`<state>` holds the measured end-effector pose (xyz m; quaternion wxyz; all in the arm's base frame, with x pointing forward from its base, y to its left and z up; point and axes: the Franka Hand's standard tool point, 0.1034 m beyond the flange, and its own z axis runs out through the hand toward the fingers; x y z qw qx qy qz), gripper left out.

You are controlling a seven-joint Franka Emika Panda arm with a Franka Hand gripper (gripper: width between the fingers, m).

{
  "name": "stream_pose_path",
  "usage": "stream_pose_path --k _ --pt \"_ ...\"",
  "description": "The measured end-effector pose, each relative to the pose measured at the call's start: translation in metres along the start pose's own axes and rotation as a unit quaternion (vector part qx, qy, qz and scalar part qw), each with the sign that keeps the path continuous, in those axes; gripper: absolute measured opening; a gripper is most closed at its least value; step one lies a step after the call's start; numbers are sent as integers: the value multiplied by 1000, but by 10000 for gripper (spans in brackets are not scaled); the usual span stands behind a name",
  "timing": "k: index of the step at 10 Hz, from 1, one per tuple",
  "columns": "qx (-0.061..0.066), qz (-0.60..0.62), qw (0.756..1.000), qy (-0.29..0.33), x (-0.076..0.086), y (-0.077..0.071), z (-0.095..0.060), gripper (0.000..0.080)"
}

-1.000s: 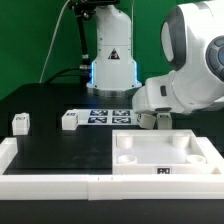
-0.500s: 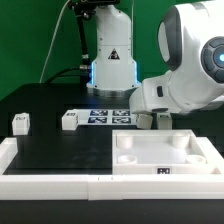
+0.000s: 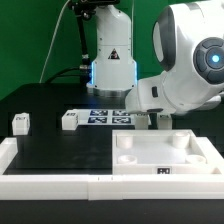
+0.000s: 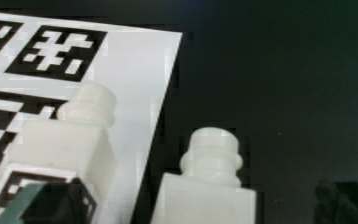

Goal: Assemble one leg

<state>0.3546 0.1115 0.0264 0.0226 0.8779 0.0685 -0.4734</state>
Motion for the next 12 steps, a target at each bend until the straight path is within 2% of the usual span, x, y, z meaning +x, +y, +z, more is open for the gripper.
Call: stream_pose_path --k 3,7,12 --pt "-1 -1 1000 -6 -8 -2 -15 649" --pt "-3 -4 1000 -3 3 -6 -5 649" --pt "-3 -5 1000 -5 9 -7 1 649"
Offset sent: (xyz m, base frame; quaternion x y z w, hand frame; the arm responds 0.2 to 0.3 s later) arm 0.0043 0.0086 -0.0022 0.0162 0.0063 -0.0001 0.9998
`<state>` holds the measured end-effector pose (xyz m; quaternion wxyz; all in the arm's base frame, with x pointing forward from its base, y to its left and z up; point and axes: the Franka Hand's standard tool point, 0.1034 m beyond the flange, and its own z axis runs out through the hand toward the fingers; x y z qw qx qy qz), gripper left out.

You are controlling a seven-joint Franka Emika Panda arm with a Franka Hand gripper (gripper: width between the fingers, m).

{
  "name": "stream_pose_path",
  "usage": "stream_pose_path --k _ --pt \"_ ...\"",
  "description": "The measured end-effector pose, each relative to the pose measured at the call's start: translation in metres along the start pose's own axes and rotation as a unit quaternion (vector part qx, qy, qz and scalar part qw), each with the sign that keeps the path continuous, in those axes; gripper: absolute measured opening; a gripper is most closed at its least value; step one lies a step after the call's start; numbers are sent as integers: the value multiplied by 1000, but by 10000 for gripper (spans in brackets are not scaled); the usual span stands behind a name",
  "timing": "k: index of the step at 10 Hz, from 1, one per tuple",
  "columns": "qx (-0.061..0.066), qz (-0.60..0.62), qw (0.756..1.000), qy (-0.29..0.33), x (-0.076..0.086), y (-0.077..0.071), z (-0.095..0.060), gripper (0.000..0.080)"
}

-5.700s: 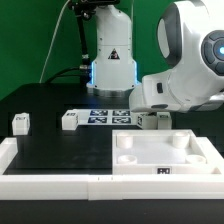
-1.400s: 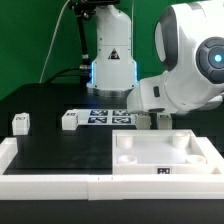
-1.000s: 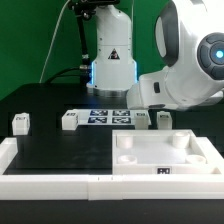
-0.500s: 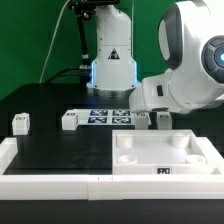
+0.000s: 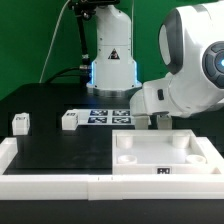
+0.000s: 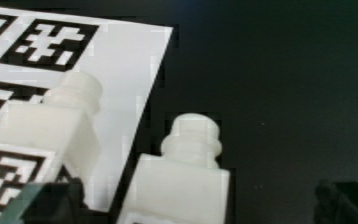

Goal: Assemble one leg

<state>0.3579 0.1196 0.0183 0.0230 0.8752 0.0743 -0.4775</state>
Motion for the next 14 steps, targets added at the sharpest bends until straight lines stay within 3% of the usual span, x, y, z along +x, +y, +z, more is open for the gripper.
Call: stream_pose_path --k 5,6,7,8,9,14 --pt "2 1 1000 8 6 3 5 649" --pt "2 1 1000 8 6 3 4 555" --pt "2 1 1000 9 6 3 4 555" --pt "2 1 1000 8 6 3 4 354" --pt "2 1 1000 8 6 3 5 288" --pt "2 1 1000 8 6 3 5 289"
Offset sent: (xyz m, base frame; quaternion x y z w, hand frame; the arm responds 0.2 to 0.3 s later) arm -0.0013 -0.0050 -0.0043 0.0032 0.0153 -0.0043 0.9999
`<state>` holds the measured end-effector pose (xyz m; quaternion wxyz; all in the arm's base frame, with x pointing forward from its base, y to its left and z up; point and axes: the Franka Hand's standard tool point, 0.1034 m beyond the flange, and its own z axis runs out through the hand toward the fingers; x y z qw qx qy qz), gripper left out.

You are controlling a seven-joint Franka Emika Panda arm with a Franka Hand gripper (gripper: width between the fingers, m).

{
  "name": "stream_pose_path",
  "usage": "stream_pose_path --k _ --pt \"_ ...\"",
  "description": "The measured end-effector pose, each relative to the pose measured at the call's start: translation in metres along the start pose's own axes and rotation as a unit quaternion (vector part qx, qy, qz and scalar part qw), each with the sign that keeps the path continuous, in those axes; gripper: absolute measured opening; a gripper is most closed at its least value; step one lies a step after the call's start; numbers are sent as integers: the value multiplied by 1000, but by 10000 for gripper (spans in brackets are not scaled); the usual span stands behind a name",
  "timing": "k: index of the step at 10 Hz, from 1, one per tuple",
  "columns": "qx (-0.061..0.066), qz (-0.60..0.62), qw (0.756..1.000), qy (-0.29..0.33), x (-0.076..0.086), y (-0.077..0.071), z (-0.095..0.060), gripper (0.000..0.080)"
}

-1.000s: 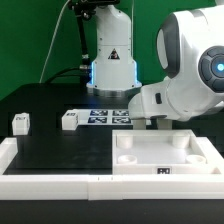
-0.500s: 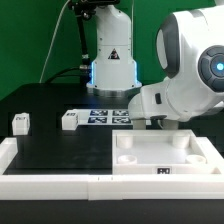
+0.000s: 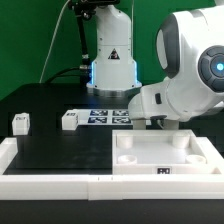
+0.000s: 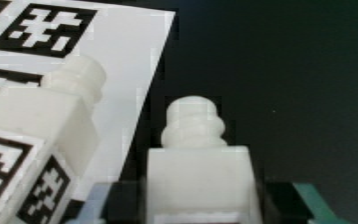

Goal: Assemble one leg

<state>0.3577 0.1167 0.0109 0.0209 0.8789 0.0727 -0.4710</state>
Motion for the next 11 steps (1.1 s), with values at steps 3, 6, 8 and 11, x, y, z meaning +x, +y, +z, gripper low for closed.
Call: stream_pose_path --k 3,6,8,11 --pt "-3 -3 1000 4 -12 0 -15 290" --pt "-5 -3 1000 28 -46 2 -57 291" --pt "-6 -2 1000 31 -47 3 -53 291" --pt "-4 0 984 181 -35 3 -64 291"
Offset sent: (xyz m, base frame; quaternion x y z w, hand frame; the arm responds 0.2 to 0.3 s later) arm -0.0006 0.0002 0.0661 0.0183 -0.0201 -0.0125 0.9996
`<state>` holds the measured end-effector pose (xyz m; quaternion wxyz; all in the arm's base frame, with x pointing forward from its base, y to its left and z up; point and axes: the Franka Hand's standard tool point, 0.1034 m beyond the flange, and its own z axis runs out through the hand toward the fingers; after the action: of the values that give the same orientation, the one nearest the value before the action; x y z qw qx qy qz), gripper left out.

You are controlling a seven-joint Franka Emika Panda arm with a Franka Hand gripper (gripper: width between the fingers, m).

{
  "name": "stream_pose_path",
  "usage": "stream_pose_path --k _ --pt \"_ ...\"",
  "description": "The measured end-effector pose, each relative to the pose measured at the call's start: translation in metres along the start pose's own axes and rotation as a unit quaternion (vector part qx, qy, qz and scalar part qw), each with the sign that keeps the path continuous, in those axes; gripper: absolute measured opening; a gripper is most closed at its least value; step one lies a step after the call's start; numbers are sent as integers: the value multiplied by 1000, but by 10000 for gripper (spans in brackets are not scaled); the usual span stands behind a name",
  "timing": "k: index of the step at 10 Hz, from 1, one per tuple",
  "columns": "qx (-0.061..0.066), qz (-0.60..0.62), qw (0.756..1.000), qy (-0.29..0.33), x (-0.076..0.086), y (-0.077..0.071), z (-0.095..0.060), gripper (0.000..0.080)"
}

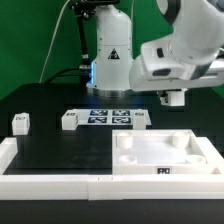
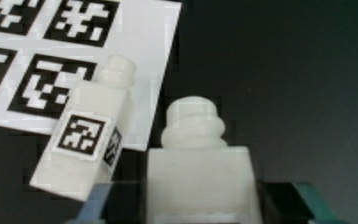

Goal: Assemble one leg

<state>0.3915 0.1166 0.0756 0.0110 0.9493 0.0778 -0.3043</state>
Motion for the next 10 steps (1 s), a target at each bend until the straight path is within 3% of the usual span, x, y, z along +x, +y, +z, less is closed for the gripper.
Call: stream_pose_path --k 2,6,7,8,10 --pt "3 9 995 102 0 10 -12 291" --pt "9 -3 958 286 20 11 -66 291" --pt "7 -19 940 339 33 14 -83 291" --pt "5 -30 927 374 43 18 -95 291" --pt "1 -50 924 379 61 25 -111 291"
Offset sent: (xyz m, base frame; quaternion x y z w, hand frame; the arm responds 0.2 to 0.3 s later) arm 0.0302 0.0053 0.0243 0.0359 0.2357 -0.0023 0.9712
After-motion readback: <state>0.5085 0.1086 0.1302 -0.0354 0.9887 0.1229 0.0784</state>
